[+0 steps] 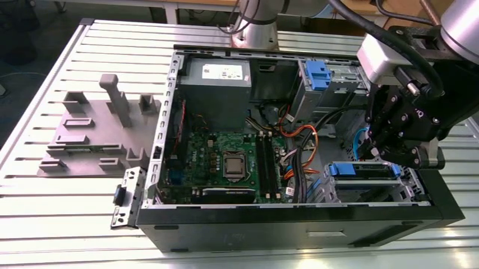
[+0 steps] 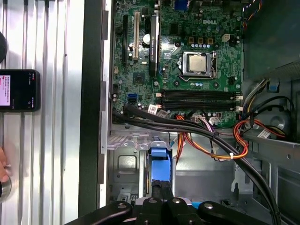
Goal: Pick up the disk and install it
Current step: 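Insert the first disk wire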
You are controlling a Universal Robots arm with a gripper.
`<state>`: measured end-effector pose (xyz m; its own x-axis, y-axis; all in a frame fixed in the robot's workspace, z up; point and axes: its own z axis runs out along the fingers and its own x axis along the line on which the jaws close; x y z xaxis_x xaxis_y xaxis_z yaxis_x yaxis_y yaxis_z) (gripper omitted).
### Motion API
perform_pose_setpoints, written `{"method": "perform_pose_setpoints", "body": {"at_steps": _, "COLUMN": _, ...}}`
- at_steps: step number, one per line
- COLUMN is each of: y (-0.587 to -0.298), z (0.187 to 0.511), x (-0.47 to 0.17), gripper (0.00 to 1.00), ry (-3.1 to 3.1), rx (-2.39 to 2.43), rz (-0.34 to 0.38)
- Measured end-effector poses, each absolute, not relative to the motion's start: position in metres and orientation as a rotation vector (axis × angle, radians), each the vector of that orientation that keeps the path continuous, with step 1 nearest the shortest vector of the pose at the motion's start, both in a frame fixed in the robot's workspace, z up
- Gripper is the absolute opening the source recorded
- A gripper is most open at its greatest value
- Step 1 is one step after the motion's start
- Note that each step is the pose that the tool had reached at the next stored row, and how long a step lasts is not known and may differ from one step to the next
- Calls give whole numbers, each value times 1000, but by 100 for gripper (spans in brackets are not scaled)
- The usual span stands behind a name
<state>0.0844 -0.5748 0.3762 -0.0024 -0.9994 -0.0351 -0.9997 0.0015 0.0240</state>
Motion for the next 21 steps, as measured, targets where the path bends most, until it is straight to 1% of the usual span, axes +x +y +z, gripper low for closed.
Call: {"method": "perform_pose_setpoints", "body": {"at_steps": 21, "y": -575, "z": 376, "x": 90, "gripper": 11, "ry": 2218, "rx": -2213, "rz": 65}}
